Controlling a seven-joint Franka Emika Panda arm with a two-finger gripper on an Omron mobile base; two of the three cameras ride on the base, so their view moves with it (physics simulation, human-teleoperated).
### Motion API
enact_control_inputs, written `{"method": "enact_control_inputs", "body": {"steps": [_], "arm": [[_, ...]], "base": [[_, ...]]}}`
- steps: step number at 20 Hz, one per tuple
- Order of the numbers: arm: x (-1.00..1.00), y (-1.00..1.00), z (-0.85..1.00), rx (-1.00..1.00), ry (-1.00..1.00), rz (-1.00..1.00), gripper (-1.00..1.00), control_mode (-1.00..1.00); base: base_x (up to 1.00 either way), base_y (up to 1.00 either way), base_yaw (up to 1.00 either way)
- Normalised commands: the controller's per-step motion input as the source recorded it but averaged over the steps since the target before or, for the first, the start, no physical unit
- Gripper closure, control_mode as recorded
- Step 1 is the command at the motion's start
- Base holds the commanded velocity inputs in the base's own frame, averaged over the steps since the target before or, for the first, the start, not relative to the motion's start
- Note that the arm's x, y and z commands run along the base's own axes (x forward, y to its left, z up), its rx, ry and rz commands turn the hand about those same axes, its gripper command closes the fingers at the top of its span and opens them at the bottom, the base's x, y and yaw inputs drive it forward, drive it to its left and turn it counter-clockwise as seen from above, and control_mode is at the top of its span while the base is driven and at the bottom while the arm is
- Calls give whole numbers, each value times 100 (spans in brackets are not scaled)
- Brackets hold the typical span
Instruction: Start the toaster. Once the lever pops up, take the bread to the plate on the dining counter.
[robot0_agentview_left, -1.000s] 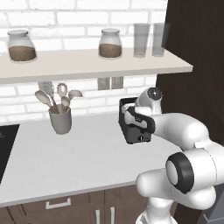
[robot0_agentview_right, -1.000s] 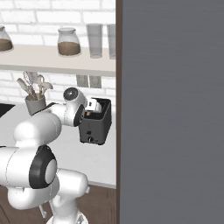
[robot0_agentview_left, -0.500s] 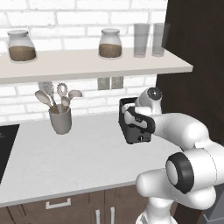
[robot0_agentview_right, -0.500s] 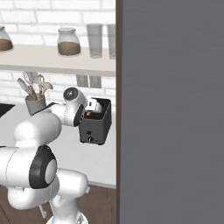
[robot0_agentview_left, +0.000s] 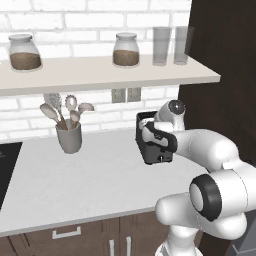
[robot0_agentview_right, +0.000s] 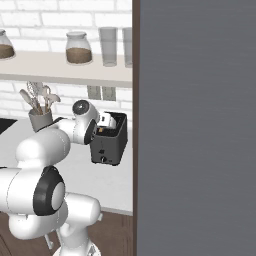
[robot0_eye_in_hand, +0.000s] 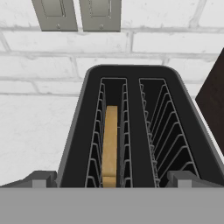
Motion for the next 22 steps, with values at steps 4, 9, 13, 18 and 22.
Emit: {"method": "enact_control_inputs", "body": {"steps": [4,9,13,18,22], "arm": [[0,0,0,0,0,0,-100,-100],[0,0,0,0,0,0,-100,-100],[0,0,0,0,0,0,-100,-100],[0,0,0,0,0,0,-100,-100],[0,0,0,0,0,0,-100,-100]], "base": [[0,0,0],[0,0,0],[0,0,0],[0,0,0],[0,0,0]]}}
